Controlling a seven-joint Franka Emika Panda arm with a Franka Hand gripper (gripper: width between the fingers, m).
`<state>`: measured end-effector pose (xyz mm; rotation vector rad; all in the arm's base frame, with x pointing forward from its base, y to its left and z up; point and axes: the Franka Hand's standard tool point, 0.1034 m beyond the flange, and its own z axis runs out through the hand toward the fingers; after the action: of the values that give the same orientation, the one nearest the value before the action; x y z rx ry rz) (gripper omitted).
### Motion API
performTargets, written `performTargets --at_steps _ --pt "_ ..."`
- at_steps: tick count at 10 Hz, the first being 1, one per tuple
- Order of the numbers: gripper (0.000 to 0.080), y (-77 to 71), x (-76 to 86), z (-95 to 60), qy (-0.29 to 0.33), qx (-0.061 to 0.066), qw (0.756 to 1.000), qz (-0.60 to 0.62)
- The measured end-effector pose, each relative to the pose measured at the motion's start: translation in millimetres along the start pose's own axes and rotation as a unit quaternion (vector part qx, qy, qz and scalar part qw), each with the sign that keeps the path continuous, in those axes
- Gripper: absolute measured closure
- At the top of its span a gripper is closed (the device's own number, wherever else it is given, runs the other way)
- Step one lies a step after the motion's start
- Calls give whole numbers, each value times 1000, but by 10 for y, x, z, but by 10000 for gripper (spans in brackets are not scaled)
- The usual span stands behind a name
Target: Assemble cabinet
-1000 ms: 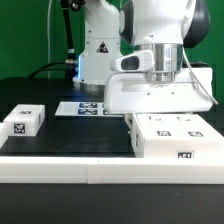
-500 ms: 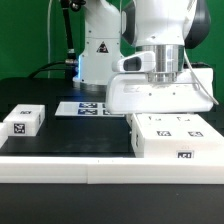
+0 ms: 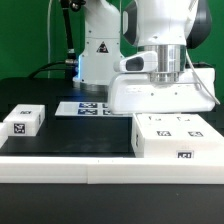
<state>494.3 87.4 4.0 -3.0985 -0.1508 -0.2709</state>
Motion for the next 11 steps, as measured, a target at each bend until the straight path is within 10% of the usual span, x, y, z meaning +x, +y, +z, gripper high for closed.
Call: performTargets --at_steps 3,11 --pt "780 3 -2 1 1 0 1000 -1" --pt "797 6 79 -242 2 2 1000 -17"
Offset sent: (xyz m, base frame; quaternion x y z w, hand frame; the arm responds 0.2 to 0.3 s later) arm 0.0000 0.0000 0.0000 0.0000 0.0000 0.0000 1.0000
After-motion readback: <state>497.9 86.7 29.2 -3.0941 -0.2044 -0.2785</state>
